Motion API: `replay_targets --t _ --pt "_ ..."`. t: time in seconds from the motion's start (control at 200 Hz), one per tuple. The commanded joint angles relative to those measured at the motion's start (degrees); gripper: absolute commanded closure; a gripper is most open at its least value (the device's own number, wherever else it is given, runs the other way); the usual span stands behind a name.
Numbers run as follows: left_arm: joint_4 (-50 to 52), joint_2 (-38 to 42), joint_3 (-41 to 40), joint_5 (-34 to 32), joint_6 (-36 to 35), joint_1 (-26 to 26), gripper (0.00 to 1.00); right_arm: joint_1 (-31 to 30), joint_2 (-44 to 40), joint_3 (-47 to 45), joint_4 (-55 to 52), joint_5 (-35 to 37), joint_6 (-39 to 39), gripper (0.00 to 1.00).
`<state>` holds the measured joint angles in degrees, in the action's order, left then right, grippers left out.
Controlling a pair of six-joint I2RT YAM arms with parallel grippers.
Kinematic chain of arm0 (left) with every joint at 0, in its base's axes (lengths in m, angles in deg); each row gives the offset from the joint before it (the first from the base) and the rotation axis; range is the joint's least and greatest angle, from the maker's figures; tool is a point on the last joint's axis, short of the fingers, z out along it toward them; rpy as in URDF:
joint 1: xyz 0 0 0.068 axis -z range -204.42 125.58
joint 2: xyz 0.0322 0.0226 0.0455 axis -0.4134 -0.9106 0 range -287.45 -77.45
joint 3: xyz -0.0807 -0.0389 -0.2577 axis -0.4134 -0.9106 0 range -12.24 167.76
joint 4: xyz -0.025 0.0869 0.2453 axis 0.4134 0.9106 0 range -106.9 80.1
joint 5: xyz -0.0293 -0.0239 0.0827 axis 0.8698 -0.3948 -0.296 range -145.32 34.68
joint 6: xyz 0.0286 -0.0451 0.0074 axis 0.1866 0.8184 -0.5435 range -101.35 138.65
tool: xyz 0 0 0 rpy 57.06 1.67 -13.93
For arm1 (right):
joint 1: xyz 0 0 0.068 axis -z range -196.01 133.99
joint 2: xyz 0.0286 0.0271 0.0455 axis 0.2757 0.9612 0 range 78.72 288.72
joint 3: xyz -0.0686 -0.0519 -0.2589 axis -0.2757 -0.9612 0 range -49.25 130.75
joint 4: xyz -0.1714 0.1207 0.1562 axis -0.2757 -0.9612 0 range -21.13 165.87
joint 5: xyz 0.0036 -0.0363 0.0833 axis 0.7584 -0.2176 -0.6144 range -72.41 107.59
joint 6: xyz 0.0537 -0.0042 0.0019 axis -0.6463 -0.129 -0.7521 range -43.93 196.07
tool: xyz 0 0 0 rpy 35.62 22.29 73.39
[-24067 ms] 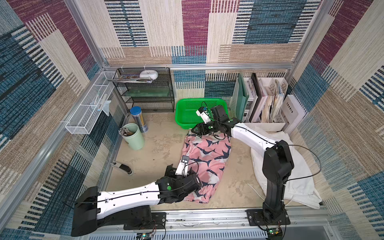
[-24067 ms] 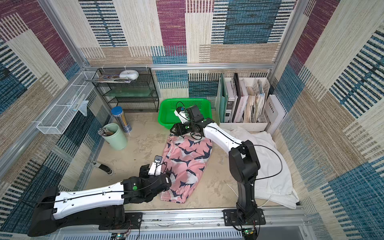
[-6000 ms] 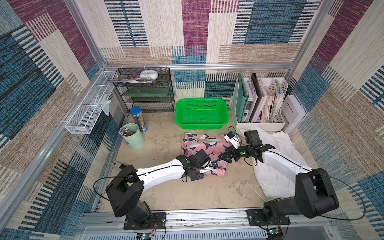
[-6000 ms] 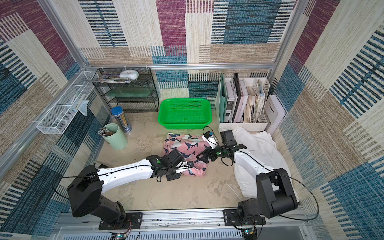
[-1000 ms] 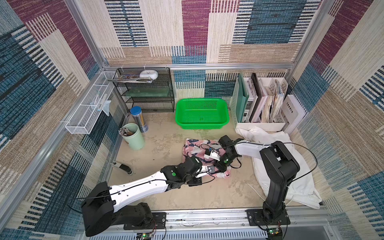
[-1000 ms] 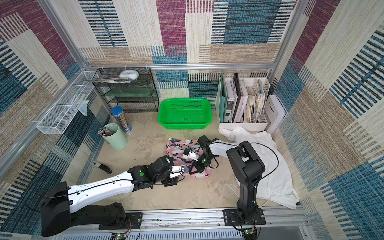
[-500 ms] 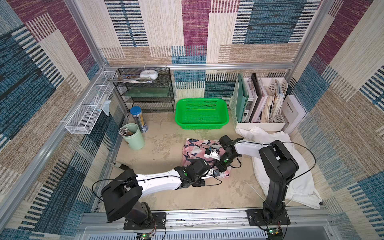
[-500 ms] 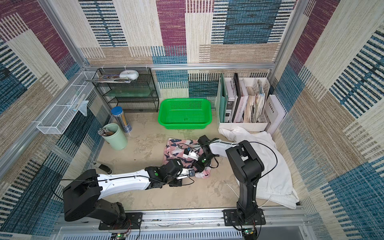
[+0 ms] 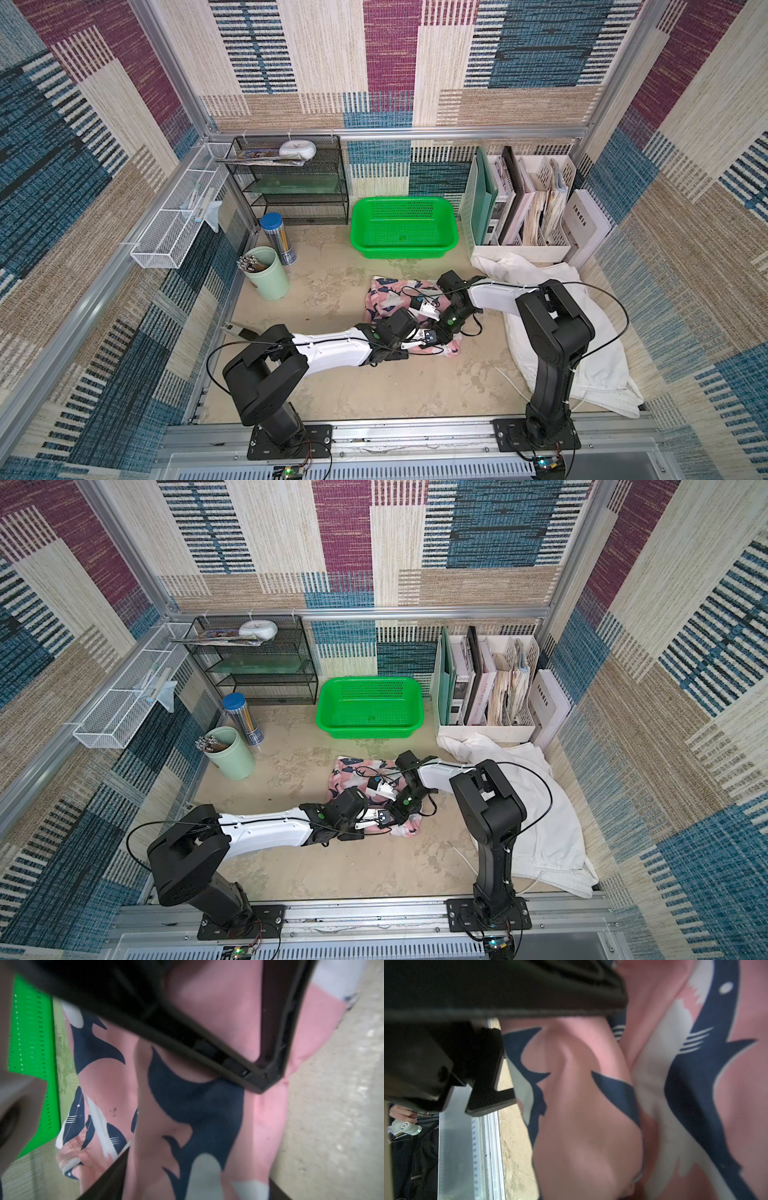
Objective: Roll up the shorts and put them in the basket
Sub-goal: Roll the shorts at the center of the board.
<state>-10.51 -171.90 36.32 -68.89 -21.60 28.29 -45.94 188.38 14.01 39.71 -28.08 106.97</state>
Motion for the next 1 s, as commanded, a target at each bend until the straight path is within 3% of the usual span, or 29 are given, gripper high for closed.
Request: replay_targets --t 0.0,0.035,0.21,0.305,0.32,0.335,0.35,0.626,0.996 --pt "1.60 -1.36 0.75 2.07 1.64 -0.07 0.45 -0.04 -0.58 -0.31 1.16 2.58 -1.52 1.00" --pt "1.75 -1.76 0.75 2.28 1.79 -0.06 0.51 0.04 -0.72 -0.42 1.72 3.69 -2.25 0.99" --pt "4.52 -2.02 1.86 3.60 2.18 -0.13 0.69 0.61 -2.51 -1.38 5.14 8.63 -6.29 0.72" --pt "6.06 -1.65 2.31 3.67 2.32 -0.07 0.72 1.14 -4.03 -2.03 7.46 9.72 -7.82 0.40" --pt "6.23 -1.56 2.31 3.65 2.36 -0.06 0.73 1.28 -4.27 -2.15 7.89 10.06 -8.15 0.30" --pt "6.50 -1.57 2.34 3.65 2.44 -0.11 0.73 1.40 -4.55 -2.29 8.18 10.41 -8.46 0.08" --pt "6.66 -1.58 2.40 3.75 2.53 -0.13 0.73 1.58 -4.74 -2.35 8.59 10.57 -8.67 0.00" --pt "10.76 -1.27 3.88 5.31 3.85 -0.22 0.80 4.67 -11.50 -4.35 14.05 12.73 -12.50 0.01" --pt "19.40 2.10 7.56 12.55 6.95 -1.32 0.82 11.26 -28.78 -13.34 26.84 23.95 -20.97 0.01"
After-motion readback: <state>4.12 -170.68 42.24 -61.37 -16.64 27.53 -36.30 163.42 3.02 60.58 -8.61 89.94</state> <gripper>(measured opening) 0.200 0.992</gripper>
